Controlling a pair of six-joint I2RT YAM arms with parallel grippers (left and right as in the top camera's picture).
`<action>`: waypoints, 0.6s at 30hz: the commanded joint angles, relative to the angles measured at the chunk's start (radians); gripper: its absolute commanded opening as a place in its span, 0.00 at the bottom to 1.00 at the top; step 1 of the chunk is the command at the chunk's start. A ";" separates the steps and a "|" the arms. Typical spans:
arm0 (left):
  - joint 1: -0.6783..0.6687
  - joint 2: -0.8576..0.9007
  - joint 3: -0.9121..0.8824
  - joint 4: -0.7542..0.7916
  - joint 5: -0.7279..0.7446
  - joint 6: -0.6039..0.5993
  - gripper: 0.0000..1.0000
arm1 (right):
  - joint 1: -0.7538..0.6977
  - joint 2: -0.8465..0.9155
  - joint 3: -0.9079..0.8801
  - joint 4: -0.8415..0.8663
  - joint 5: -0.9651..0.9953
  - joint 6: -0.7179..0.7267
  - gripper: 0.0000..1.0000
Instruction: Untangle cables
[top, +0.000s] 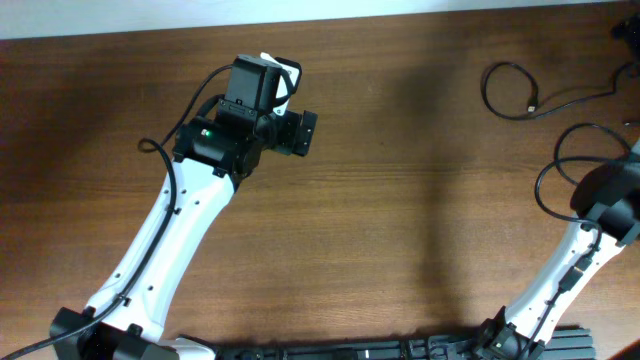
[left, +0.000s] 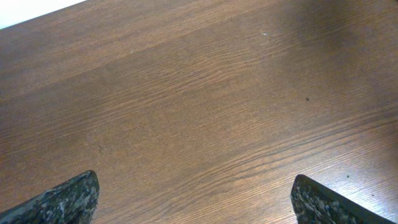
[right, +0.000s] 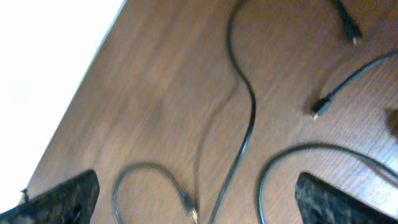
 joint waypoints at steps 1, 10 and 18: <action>0.001 -0.023 0.004 0.001 -0.011 -0.013 0.99 | 0.019 -0.045 0.195 -0.135 -0.113 -0.193 0.99; 0.002 -0.023 0.004 0.001 -0.011 -0.013 0.99 | 0.202 -0.076 0.497 -0.481 -0.133 -0.317 0.99; 0.002 -0.023 0.004 0.001 -0.011 -0.013 0.99 | 0.437 -0.078 0.496 -0.480 -0.132 -0.331 0.99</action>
